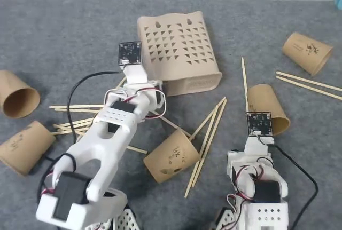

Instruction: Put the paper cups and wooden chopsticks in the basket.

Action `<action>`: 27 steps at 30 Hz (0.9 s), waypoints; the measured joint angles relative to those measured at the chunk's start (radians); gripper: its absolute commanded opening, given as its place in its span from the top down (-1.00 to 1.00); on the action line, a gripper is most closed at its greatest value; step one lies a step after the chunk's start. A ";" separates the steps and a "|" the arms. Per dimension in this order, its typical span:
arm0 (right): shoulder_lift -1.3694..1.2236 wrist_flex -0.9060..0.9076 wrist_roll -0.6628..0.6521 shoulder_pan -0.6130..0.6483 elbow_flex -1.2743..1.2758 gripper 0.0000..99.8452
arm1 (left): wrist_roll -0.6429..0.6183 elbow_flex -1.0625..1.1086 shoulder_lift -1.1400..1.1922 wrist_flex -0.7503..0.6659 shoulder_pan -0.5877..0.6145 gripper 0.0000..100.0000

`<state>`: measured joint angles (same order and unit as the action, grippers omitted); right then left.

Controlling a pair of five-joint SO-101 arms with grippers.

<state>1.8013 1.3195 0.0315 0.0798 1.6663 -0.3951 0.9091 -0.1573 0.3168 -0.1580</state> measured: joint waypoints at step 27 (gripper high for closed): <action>-0.002 0.000 0.000 0.000 0.000 0.46 | 0.071 0.002 -0.597 0.374 0.046 0.66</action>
<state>1.7998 1.3195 0.0315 0.0798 1.6663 -0.3245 0.9106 -0.7541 0.6912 -0.1120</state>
